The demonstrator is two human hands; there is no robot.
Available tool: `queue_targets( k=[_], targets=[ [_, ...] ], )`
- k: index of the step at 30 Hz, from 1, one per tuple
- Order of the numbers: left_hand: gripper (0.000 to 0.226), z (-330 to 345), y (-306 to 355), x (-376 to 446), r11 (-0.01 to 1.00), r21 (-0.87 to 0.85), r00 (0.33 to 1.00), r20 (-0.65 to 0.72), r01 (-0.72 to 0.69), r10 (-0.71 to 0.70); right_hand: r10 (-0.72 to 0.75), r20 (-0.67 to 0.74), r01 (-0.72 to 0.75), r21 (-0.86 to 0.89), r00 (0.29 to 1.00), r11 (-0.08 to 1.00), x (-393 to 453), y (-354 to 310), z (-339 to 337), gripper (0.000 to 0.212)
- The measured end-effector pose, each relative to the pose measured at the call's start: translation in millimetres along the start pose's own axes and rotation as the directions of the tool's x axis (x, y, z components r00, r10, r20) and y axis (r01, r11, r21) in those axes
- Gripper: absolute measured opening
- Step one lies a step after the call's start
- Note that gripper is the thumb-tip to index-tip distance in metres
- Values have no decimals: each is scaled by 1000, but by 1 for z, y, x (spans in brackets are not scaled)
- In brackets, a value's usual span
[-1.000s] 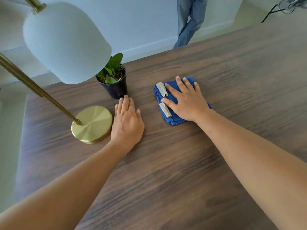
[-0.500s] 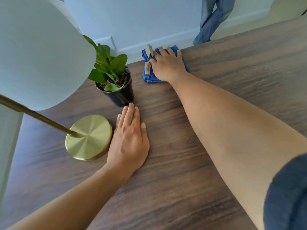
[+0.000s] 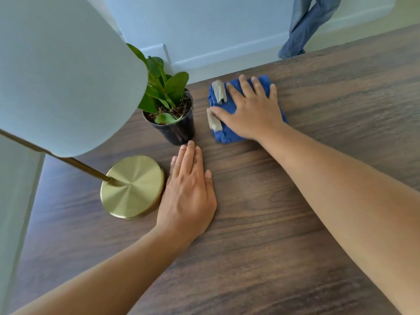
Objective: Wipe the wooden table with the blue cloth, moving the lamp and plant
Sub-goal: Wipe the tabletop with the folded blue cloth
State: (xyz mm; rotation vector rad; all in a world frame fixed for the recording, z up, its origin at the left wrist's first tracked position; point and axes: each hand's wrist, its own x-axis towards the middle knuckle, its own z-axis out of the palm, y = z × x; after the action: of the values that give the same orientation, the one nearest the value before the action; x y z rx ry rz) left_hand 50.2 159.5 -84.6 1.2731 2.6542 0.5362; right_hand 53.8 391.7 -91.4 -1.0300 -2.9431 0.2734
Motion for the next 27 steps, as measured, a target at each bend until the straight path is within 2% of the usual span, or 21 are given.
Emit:
queue_targets(
  k=[4, 9, 14, 18, 20, 23, 27],
  targets=[
    [58, 1, -2, 1, 1000, 18, 1000, -5, -4, 4, 63, 25, -63, 4, 998, 998, 51, -11, -1, 87],
    [57, 1, -2, 1, 1000, 28, 1000, -5, -4, 4, 46, 41, -47, 23, 998, 999, 48, -16, -2, 78],
    [57, -1, -2, 1, 999, 33, 1000, 6, -12, 12, -61, 67, 59, 30, 996, 998, -49, -21, 3, 68],
    [58, -1, -2, 0, 999, 33, 1000, 21, -13, 12, -41, 44, 41, 0, 998, 999, -152, -2, 1, 65],
    [58, -1, -2, 0, 999, 34, 1000, 24, -14, 13, -43, 38, 44, -7, 998, 999, -168, 4, -1, 70],
    [59, -1, -2, 2, 999, 32, 999, 29, -14, 13, -58, 43, 57, 26, 997, 998, -134, 3, -3, 62],
    [58, 0, -1, 0, 1000, 27, 1000, 21, -16, 15, -38, 3, 37, 66, 999, 997, -36, -5, 0, 53]
  ],
)
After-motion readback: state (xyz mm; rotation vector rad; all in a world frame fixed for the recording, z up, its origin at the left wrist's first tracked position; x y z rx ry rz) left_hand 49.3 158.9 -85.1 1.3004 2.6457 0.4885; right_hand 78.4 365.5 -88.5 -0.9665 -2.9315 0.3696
